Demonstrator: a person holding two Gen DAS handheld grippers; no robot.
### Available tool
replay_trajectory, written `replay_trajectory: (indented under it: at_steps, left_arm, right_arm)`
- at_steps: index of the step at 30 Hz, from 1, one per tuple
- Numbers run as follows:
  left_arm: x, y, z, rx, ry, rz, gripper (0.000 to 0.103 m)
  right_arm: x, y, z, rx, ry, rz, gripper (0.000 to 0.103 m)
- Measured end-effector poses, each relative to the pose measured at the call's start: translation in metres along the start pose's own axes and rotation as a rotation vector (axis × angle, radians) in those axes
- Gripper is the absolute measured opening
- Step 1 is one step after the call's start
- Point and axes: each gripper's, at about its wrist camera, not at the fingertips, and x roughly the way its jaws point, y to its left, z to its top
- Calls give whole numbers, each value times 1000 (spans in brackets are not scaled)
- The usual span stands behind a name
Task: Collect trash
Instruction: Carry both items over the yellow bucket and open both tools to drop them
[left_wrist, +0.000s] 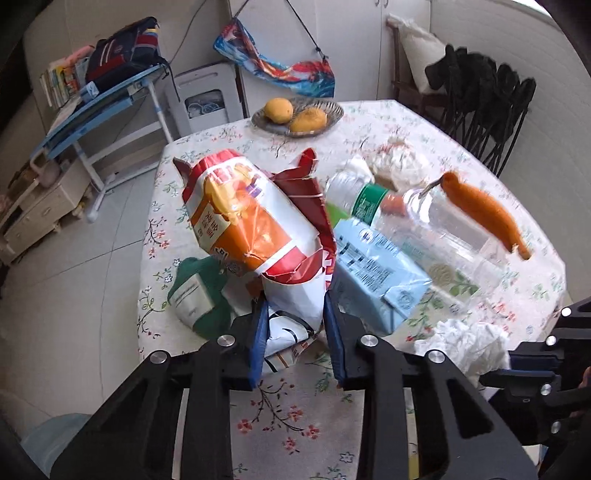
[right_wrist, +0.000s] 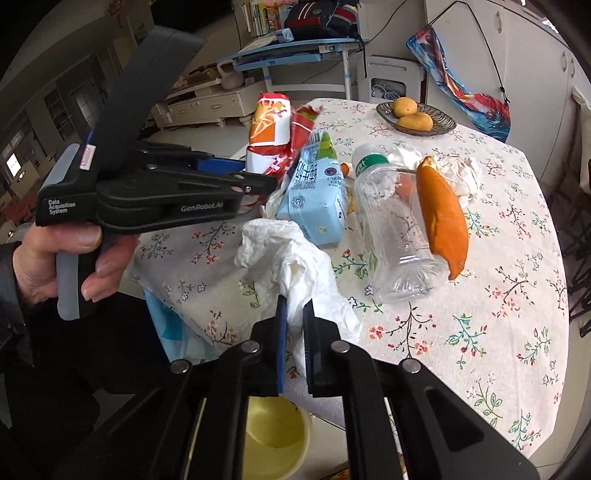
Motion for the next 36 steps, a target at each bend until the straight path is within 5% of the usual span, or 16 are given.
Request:
replay_trajectory:
  at_steps: [11, 21, 36]
  left_arm:
    - [-44, 31, -13, -127, -95, -38, 25]
    - [-105, 29, -77, -217, -153, -61, 26]
    - [-139, 1, -139, -200, -140, -82, 26]
  right_arm:
    - [-10, -1, -4, 27, -30, 37, 9]
    - [-34, 26, -38, 51, -63, 114, 9]
    - [12, 88, -108, 9, 211, 154, 10]
